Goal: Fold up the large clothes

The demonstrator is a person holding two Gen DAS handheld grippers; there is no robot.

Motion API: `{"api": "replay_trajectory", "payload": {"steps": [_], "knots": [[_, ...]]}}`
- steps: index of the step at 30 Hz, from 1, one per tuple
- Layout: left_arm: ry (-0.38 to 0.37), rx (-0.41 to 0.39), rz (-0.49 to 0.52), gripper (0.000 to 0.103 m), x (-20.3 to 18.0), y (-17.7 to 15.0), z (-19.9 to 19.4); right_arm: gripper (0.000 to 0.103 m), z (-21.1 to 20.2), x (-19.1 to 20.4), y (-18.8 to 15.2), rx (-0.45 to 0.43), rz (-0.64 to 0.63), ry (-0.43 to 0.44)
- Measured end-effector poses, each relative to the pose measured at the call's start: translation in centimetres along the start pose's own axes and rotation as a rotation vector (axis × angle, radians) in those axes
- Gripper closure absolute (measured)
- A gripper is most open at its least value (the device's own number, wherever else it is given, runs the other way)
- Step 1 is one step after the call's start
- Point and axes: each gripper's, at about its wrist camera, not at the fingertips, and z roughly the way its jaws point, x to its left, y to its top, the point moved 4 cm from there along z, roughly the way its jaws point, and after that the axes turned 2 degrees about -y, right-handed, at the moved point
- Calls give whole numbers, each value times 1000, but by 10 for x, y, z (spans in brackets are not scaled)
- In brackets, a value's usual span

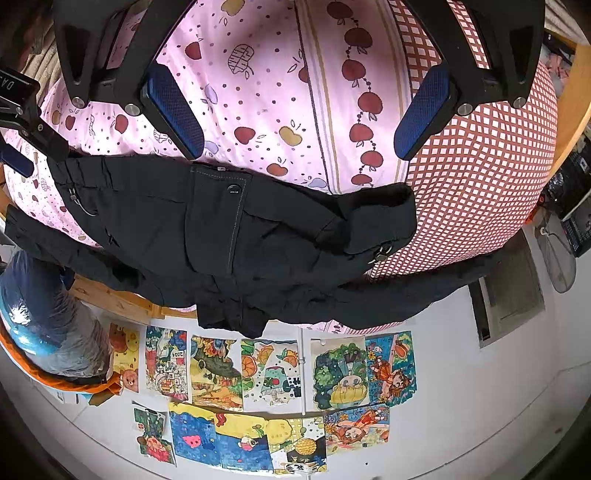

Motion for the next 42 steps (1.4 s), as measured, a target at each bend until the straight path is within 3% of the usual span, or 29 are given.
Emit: {"api": "replay_trajectory", "payload": {"steps": [11,15,18,29,35,39,42], "knots": [[-2,9,6,0,-7,0,1,1,4,-2,-1,24,-2,-25],[-66,39,34,0,-15,3,2,1,8,-8,4,51,-22,-131],[-70,29,84,0,-24,14,1,1,7,-12,15,66,-63,-173],[-203,58,233,0,-67,62,10,1,6,-35,63,15,-100,-194],[-268,143,200,0,-87,90,29,1,22,-57,81,4,-68,-168],[-219,218,256,0,-109,108,59,1,39,-75,90,-3,-43,-166],[-191,266,325,0,-124,126,81,1,49,-99,96,-44,50,-153]]}}
